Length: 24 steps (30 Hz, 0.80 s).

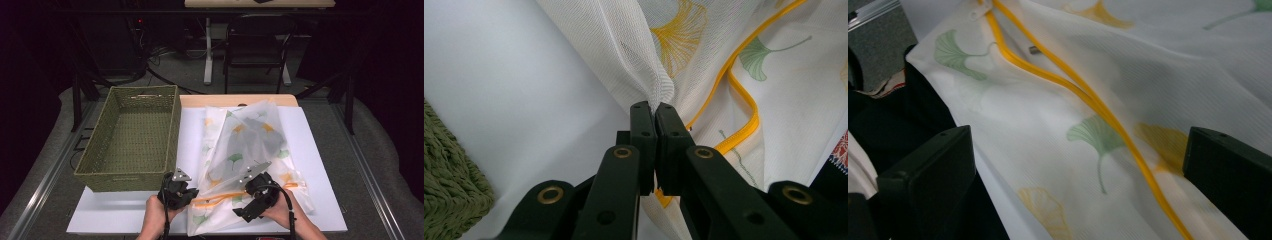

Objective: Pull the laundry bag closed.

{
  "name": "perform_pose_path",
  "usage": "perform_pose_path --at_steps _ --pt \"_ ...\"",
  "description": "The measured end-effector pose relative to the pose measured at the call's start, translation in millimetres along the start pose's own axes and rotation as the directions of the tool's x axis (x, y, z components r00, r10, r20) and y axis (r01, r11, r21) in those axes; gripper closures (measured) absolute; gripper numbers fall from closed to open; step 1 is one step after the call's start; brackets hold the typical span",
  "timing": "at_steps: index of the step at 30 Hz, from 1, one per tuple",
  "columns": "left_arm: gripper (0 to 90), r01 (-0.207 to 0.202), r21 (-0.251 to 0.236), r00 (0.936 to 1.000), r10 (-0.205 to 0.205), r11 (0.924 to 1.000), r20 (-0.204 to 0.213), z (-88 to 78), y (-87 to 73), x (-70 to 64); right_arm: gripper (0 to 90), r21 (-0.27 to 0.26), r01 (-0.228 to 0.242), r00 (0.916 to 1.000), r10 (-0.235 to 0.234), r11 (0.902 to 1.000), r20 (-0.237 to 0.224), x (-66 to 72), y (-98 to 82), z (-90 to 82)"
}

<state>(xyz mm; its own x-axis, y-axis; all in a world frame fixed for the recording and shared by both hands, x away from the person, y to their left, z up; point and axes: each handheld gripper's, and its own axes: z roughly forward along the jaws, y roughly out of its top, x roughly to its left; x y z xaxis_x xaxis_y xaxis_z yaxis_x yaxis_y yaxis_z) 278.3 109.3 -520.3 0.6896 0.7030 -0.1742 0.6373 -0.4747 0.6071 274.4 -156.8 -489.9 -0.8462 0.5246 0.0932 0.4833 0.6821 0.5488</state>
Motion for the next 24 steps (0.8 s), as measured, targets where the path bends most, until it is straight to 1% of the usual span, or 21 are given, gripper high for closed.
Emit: perform_pose_path --at_steps 3,7,8,9,10,11,12,13,14,15,16,17,18,19,20,22,23,24 --pt "88.1 0.007 -0.004 1.0000 -0.007 1.0000 0.004 -1.0 -0.1 -0.2 0.0 0.018 0.022 0.9992 -0.022 0.9996 -0.033 7.7 9.3 10.8" --pt "88.1 0.003 -0.006 1.0000 -0.003 1.0000 0.009 -2.0 0.0 0.7 0.0 0.032 0.043 0.9975 -0.041 0.9986 -0.058 16.7 18.7 21.3" --pt "88.2 0.009 -0.011 0.9999 -0.009 0.9999 0.011 -2.0 0.0 0.1 0.0 0.032 0.042 0.9972 -0.040 0.9986 -0.064 19.2 21.1 23.4" --pt "88.1 0.005 -0.011 0.9999 -0.005 0.9999 0.013 -2.4 0.1 0.1 0.0 0.029 0.055 0.9958 -0.053 0.9980 -0.075 20.4 23.4 25.7" --pt "88.2 0.011 -0.015 0.9998 -0.011 0.9998 0.014 -2.6 0.1 -0.6 0.0 0.031 0.051 0.9955 -0.048 0.9982 -0.081 23.3 25.7 27.2" --pt "88.2 0.011 -0.016 0.9998 -0.011 0.9998 0.015 -2.6 0.1 -0.9 0.0 0.028 0.061 0.9946 -0.058 0.9977 -0.086 25.4 28.4 29.1" --pt "88.2 0.012 -0.016 0.9998 -0.012 0.9998 0.016 -2.8 0.2 -1.3 0.0 0.027 0.061 0.9940 -0.058 0.9978 -0.093 26.7 30.0 30.4" --pt "88.2 0.013 -0.017 0.9998 -0.012 0.9998 0.018 -3.0 0.2 -1.5 0.8 0.019 0.067 0.9937 -0.065 0.9976 -0.091 28.4 32.0 31.9" --pt "88.2 0.006 -0.012 0.9998 -0.006 0.9999 0.018 -3.5 0.4 -1.3 5.2 0.015 0.063 0.9939 -0.061 0.9979 -0.092 30.3 33.5 33.0" --pt "88.2 0.004 -0.013 0.9999 -0.004 0.9999 0.016 -3.4 0.4 -1.6 7.4 0.004 0.069 0.9920 -0.068 0.9976 -0.106 30.8 34.8 34.7" --pt "88.1 0.008 -0.016 0.9998 -0.008 0.9998 0.016 -3.1 0.5 -2.0 9.9 -0.009 0.056 0.9915 -0.057 0.9984 -0.117 31.3 36.3 36.8" --pt "88.2 0.008 -0.016 0.9998 -0.008 0.9998 0.016 -3.2 0.5 -2.0 13.0 -0.010 0.057 0.9904 -0.058 0.9983 -0.125 31.8 37.6 39.1" --pt "88.2 0.003 -0.015 0.9999 -0.003 0.9999 0.014 -3.3 0.6 -1.8 14.0 -0.007 0.059 0.9899 -0.059 0.9983 -0.129 32.4 38.5 40.9" --pt "88.2 0.003 -0.014 0.9999 -0.003 0.9999 0.015 -3.2 0.6 -1.7 14.8 -0.008 0.050 0.9901 -0.050 0.9987 -0.131 33.8 39.5 43.3" --pt "88.2 0.004 -0.013 0.9999 -0.004 0.9999 0.016 -3.2 0.5 -1.7 17.3 -0.012 0.053 0.9889 -0.054 0.9985 -0.139 34.6 40.7 45.8" --pt "88.2 0.004 -0.012 0.9998 -0.004 0.9999 0.017 -3.4 0.5 -1.7 24.6 -0.017 0.060 0.9886 -0.062 0.9980 -0.137 37.3 43.5 50.1" --pt "88.2 0.003 -0.010 0.9999 -0.003 0.9999 0.017 -3.6 0.6 -1.7 28.7 -0.012 0.059 0.9871 -0.060 0.9982 -0.148 39.1 44.9 52.4" --pt "88.2 0.002 -0.011 0.9999 -0.002 0.9999 0.016 -3.6 0.6 -1.8 35.3 -0.020 0.067 0.9871 -0.069 0.9976 -0.145 40.3 46.6 54.5"
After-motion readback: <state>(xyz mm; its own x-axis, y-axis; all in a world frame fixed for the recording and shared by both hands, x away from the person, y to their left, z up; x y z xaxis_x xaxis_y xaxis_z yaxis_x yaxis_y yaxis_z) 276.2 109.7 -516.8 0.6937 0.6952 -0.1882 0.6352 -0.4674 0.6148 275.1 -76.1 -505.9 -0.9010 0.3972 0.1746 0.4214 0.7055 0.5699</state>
